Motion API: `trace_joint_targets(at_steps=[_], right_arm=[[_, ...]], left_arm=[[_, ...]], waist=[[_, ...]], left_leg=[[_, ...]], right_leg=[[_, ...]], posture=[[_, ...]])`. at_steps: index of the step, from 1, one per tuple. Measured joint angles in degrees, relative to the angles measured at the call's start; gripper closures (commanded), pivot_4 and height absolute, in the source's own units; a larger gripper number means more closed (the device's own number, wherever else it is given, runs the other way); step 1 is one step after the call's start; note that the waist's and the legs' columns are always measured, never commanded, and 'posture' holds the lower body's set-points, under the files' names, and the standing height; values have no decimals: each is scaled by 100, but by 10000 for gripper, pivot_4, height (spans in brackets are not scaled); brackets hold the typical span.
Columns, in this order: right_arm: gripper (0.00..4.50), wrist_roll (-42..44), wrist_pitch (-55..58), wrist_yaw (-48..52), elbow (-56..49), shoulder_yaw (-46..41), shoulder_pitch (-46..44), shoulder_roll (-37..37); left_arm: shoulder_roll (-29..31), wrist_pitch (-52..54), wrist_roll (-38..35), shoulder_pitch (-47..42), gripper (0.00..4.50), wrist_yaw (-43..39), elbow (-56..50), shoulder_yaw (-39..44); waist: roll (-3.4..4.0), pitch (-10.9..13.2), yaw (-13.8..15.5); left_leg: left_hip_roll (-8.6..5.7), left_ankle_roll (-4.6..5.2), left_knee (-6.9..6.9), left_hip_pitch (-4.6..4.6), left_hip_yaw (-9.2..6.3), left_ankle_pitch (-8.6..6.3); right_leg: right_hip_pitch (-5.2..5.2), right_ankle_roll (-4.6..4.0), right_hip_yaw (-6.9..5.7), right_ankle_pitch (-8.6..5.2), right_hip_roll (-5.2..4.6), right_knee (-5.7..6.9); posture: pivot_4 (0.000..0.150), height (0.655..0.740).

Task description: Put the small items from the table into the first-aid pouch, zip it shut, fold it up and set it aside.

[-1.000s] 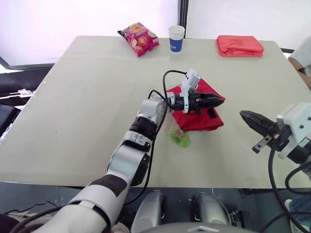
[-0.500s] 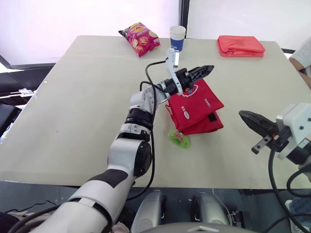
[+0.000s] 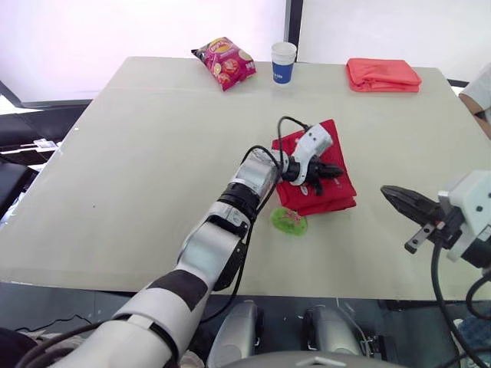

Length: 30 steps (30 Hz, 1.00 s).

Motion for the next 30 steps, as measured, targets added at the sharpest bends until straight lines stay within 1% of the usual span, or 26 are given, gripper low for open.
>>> trace_joint_targets(at_steps=[4,6,7,8,9,10,11,12,13,14,15,16,17,18,19,20,21,22,23,25,30], right_arm=[[45000,120,-5,-16,2,-31,79,-77],[45000,209,52,-138,5,40,43,-70],[45000,327,138,-278,23,109,-39,-5],[39815,497,288,-525,130,190,-243,185],[37089,517,307,-568,151,196,-263,210],[31131,649,436,-781,317,317,-453,268],[28110,715,529,-903,408,382,-567,335],[24004,790,648,-1044,547,504,-799,452],[18001,882,847,-1296,816,671,-1199,645],[12823,928,1004,-1504,1072,747,-1449,743],[7560,971,1279,-1758,1585,890,-1873,837],[4185,971,1315,-1788,1658,893,-1919,843],[0,991,1474,-1856,2056,1073,-2291,875],[0,997,1628,-1906,2534,1224,-2717,948],[0,994,1668,-1920,2684,1253,-2813,965],[0,1017,1781,-1906,2933,1385,-3051,1023],[0,1041,1969,-1859,3424,1566,-3444,1042],[0,1036,2029,-1846,3581,1579,-3533,1023],[0,970,2084,-1662,4155,1803,-3849,966],[0,823,2089,-1338,4872,2089,-4212,881],[0,280,1798,-170,6468,3129,-4788,594]], left_arm=[[14,-393,269,18,44624,45,247,-87],[26,-488,208,96,44624,8,268,71],[60,-473,25,174,44624,-114,200,295],[154,-344,-288,366,45000,-336,-26,583],[168,-326,-334,391,45000,-376,-49,622],[321,-80,-612,642,45000,-589,-508,803],[430,76,-724,782,42377,-675,-783,870],[596,250,-855,969,39405,-748,-1183,943],[892,530,-1075,1270,35863,-843,-1830,1063],[1105,738,-1233,1471,31306,-890,-2323,1161],[1484,1110,-1513,1809,26734,-903,-3182,1364],[1532,1172,-1557,1847,23535,-898,-3305,1404],[1801,1448,-1756,2139,18816,-837,-3957,1597],[2088,1732,-1994,2482,12283,-790,-4634,1765],[2151,1813,-2073,2571,10099,-784,-4815,1817],[2296,1960,-2205,2771,5862,-726,-5110,1925],[2546,2168,-2429,3125,1224,-689,-5623,2069],[2608,2238,-2508,3224,503,-676,-5786,2104],[2851,2360,-2693,3577,503,-622,-6274,2289],[3086,2493,-2881,3944,503,-543,-6684,2502],[3306,2592,-3192,4399,503,-208,-7105,2846]], waist=[[-30,-64,-7],[-38,-79,-11],[-38,-79,-28],[-37,-78,-56],[-36,-78,-53],[-34,-75,-63],[-33,-74,-64],[-36,-72,-122],[-32,-66,-200],[-24,-62,-202],[-16,-57,-185],[-11,-54,-175],[-9,-54,-163],[-7,-54,-158],[-7,-54,-139],[-8,-53,-108],[-5,-51,-161],[-5,-50,-154],[-5,-50,-154],[-3,-49,-167],[-2,-48,-143]], left_leg=[[5,14,0,17,-2,-9],[8,17,0,23,-1,-10],[12,16,-1,22,0,-10],[20,14,0,13,1,-9],[20,6,0,7,0,-4],[20,-10,0,-11,1,5],[20,-11,0,-17,-1,6],[23,-13,-2,-14,0,7],[23,-15,-5,-15,2,8],[21,-15,-6,-15,1,9],[20,-17,-6,-14,0,9],[20,-17,-5,-16,0,9],[18,-17,-5,-16,0,9],[14,-17,-6,-16,-2,9],[14,-16,-5,-16,-1,9],[8,-16,-5,-17,-5,9],[6,-15,-4,-18,6,8],[5,-15,-4,-17,5,8],[5,-15,-4,-17,3,8],[5,-15,-5,-15,5,8],[3,-14,-6,-15,1,8]], right_leg=[[17,0,1,0,0,-3],[23,0,4,0,-2,-3],[20,-1,10,0,-3,-1],[7,-2,25,0,-12,1],[1,-2,27,0,-13,3],[-21,-4,32,0,-10,6],[-24,-4,30,0,-12,6],[-26,-4,39,1,-13,4],[-33,-6,50,2,-14,8],[-38,-6,55,2,-15,10],[-38,-6,52,2,-16,10],[-39,-6,53,2,-16,10],[-39,-6,52,2,-16,10],[-38,-6,49,2,-14,8],[-38,-5,49,2,-15,8],[-36,-5,41,2,-7,8],[-40,-3,53,3,-9,10],[-40,-3,52,3,-9,10],[-39,-4,49,3,-8,7],[-39,-4,50,3,-7,8],[-36,-4,42,3,-5,6]], posture=[[1500,7395],[1500,7395],[1500,7395],[1500,7395],[1500,7395],[1500,7395],[1500,7395],[1500,7395],[1500,7395],[1500,7395],[1500,7395],[1500,7395],[1500,7395],[1500,7395],[1500,7395],[1500,7395],[1500,7395],[1500,7395],[1500,7395],[1500,7395],[1500,7395]])
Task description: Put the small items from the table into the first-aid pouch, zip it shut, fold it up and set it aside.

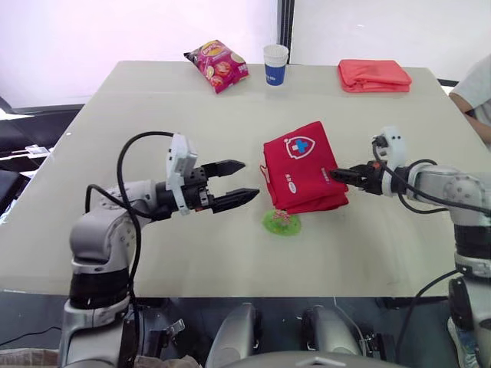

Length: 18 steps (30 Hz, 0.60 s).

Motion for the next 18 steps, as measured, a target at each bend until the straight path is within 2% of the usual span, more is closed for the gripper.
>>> trace_joint_targets(at_steps=[2,5,6,7,8,11,15,18], right_arm=[[0,-200,-237,645,610,366,-177,-20],[6732,-362,-397,1350,1104,654,-346,-5],[11924,-375,-403,1490,1208,667,-370,13],[11924,-379,-404,1548,1252,667,-381,25],[18157,-384,-390,1761,1428,633,-429,96],[26742,-386,-369,1822,1515,545,-433,138],[44603,-299,-122,1749,1313,149,-264,182],[44890,-94,220,1486,1045,-323,-31,238]], left_arm=[[11,-8,-103,167,503,155,-105,93],[13,-54,-169,329,0,344,-170,90],[12,-79,-195,352,0,379,-189,89],[12,-95,-208,363,0,399,-198,90],[14,-195,-232,458,0,447,-248,90],[64,-315,-279,592,0,422,-247,91],[136,-387,-510,697,0,358,-281,93],[185,-399,-668,679,0,344,-413,93]], waist=[[0,0,-21],[0,0,-29],[0,0,-31],[0,0,-32],[0,0,-34],[0,0,-33],[1,0,-12],[2,1,9]], left_leg=[[0,0,-1,0,1,0],[4,-1,-1,2,0,0],[5,-1,-1,2,1,0],[6,-1,-1,3,1,0],[6,-1,-2,4,1,0],[8,-2,-2,4,2,0],[8,-3,-2,1,-1,0],[5,-3,-3,-3,-2,-1]], right_leg=[[0,0,0,0,1,0],[0,0,2,0,2,0],[0,0,4,0,0,2],[0,0,4,0,-1,1],[0,0,6,0,-5,1],[-1,-1,8,0,-12,1],[-1,-1,5,0,-20,0],[-1,-1,3,0,-29,-2]], posture=[[1500,7395],[1500,7395],[1500,7395],[1500,7395],[1500,7395],[1500,7395],[1500,7395],[1500,7395]])
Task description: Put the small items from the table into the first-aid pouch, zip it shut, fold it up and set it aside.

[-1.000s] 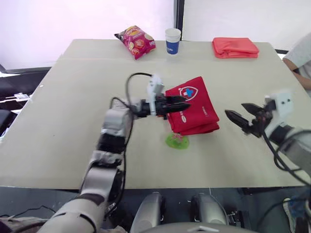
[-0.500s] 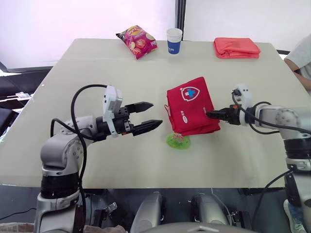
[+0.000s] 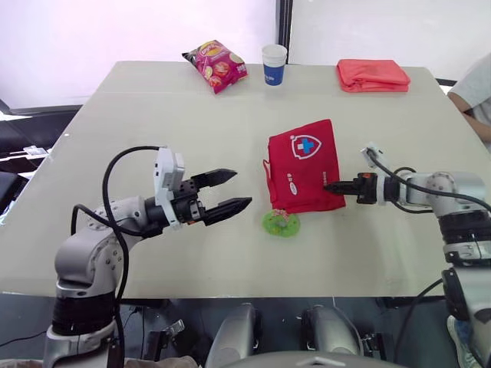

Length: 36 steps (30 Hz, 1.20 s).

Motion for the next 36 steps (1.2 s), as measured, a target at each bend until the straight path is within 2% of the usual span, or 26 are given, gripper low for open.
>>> trace_joint_targets(at_steps=[5,8,9,11,14,18,21,35,36], right_arm=[[44890,483,944,-1163,-1171,-1973,738,39],[44890,522,1332,-2338,-1829,-3892,754,252],[44890,518,1332,-2357,-1835,-3921,749,256],[44890,217,1102,-3398,-1894,-5010,494,461],[44890,-130,429,-4324,-1657,-5759,238,545],[44890,-321,-561,-4902,-861,-6034,86,855],[44890,-330,-1113,-5116,-336,-6101,85,1009],[44890,668,-1530,-5370,-404,-6047,685,1321],[40356,735,-1522,-5392,-411,-6048,741,1305]], left_arm=[[-13,123,-448,-363,0,271,-332,-24],[-160,257,-767,-770,0,626,-490,-85],[-166,259,-772,-777,0,630,-493,-88],[-454,323,-859,-1166,0,924,-495,-305],[-674,326,-878,-1546,0,1188,-447,-585],[-951,314,-758,-1774,0,1402,-177,-953],[-1017,256,-655,-1862,0,1469,-89,-1051],[-946,197,-609,-1816,0,1496,-51,-1077],[-937,193,-608,-1816,0,1488,-50,-1077]], waist=[[5,3,115],[6,4,125],[6,4,124],[6,4,125],[9,2,111],[13,2,-66],[35,7,-88],[42,8,-48],[42,8,-44]], left_leg=[[-6,0,0,-5,-2,0],[-11,0,-2,-6,-2,0],[-11,0,-2,-6,-2,0],[-14,0,-2,-3,0,0],[-19,0,-5,1,7,1],[-5,0,-10,14,30,2],[-2,0,-12,15,33,2],[2,1,-11,13,31,1],[1,1,-11,12,31,1]], right_leg=[[-3,0,-3,1,-10,1],[-2,1,-4,1,-11,1],[-2,1,-4,1,-10,1],[0,1,-5,1,-4,3],[0,1,4,0,22,5],[0,1,12,0,37,10],[-2,1,18,0,40,10],[-2,1,27,0,43,8],[-2,1,27,0,43,7]], posture=[[1500,7395],[1500,7395],[1500,7395],[1500,7395],[1500,7395],[1500,7395],[1500,7395],[1500,7395],[1500,7395]])
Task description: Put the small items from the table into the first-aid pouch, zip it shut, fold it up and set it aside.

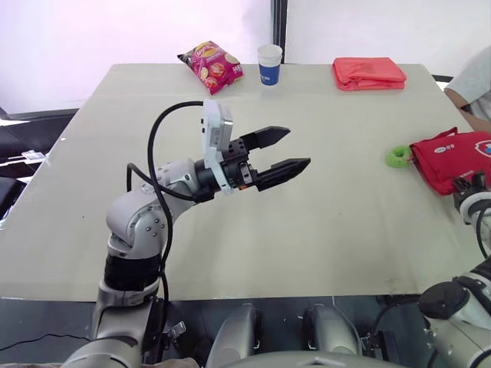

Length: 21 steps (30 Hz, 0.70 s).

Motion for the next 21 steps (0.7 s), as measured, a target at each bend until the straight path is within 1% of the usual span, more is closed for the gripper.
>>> trace_joint_targets(at_steps=[1,2,3,4,5,6,8,9,10,11,12,14,15,17,18,21], right_arm=[[35369,83,30,-27,-45,6,77,-16],[32023,159,71,-46,-109,21,145,-21],[25934,319,181,-61,-203,57,274,-20],[22964,371,236,-73,-232,67,321,-16],[16075,530,411,-106,-489,150,531,-16],[10744,571,458,-106,-551,176,576,-16],[5115,754,799,-35,-1202,456,1082,-130],[980,921,1093,192,-1868,750,1699,-380],[375,947,1140,225,-1959,772,1766,-413],[375,975,1186,421,-2321,870,2122,-579],[375,1137,1214,885,-3167,1137,2806,-919],[375,1297,1097,1372,-3964,1306,3182,-1088],[375,1313,1022,1517,-4186,1382,3280,-1145],[375,1016,301,2144,-4811,1881,3485,-1201],[375,699,-270,2485,-5011,2330,3423,-1200],[375,-11,-1121,2860,-5038,3182,3201,-1205]], left_arm=[[7,-11,8,3,0,-12,4,-2],[11,-25,30,5,0,-22,5,-3],[14,-37,57,13,0,-35,12,-4],[13,-38,60,16,0,-41,16,-6],[12,-41,62,22,0,-58,17,-19],[16,-43,63,27,0,-60,17,-15],[10,-48,65,35,0,-82,32,-41],[31,-56,64,59,0,-113,41,-39],[45,-59,65,73,0,-114,42,-28],[43,-60,64,74,0,-113,99,-12],[59,-62,56,118,0,-122,103,5],[47,-57,49,136,0,-94,130,64],[13,-53,38,139,0,-85,127,58],[-37,-17,14,145,0,10,139,58],[-85,-15,52,145,0,93,181,54],[-150,-123,311,161,0,381,372,59]], waist=[[0,0,3],[0,0,11],[0,0,16],[0,0,15],[2,0,20],[2,0,18],[7,0,37],[10,0,65],[12,0,71],[11,1,56],[38,2,70],[25,6,-3],[25,6,-14],[24,6,-34],[24,7,-38],[15,12,15]], left_leg=[[0,0,0,0,0,0],[0,0,0,-1,-1,0],[0,0,0,-2,-2,0],[0,0,0,-2,-2,0],[-1,0,0,-2,-3,0],[-1,0,0,-2,-3,0],[-1,1,-2,-5,-8,0],[-1,1,-2,-9,-11,-1],[-2,1,-3,-9,-12,-1],[-2,2,1,-10,-9,-1],[-6,7,0,-8,-9,-4],[6,17,3,1,-9,-10],[6,25,3,4,-7,-15],[13,29,2,10,-7,-17],[13,23,2,12,-7,-14],[9,6,4,6,-8,-4]], right_leg=[[0,0,0,0,0,-1],[0,0,-1,0,0,-1],[0,0,-1,0,-1,-1],[0,0,0,0,-1,-1],[0,0,-1,0,-2,-1],[0,0,-1,0,-2,-1],[0,0,-4,-1,-3,-3],[0,1,-8,-2,-3,-6],[0,1,-9,-2,-3,-8],[1,2,-5,-1,-2,-7],[0,3,-5,-2,-6,-7],[7,4,0,-1,8,-7],[8,4,3,-1,10,-7],[9,5,6,-2,22,-6],[9,5,4,-2,25,-6],[8,4,-5,-2,21,-9]], posture=[[1500,7395],[1500,7395],[1500,7395],[1500,7395],[1500,7395],[1500,7395],[1500,7395],[1500,7395],[1500,7395],[1500,7395],[1500,7395],[1500,7395],[1500,7395],[1500,7395],[1500,7395],[1500,7395]])
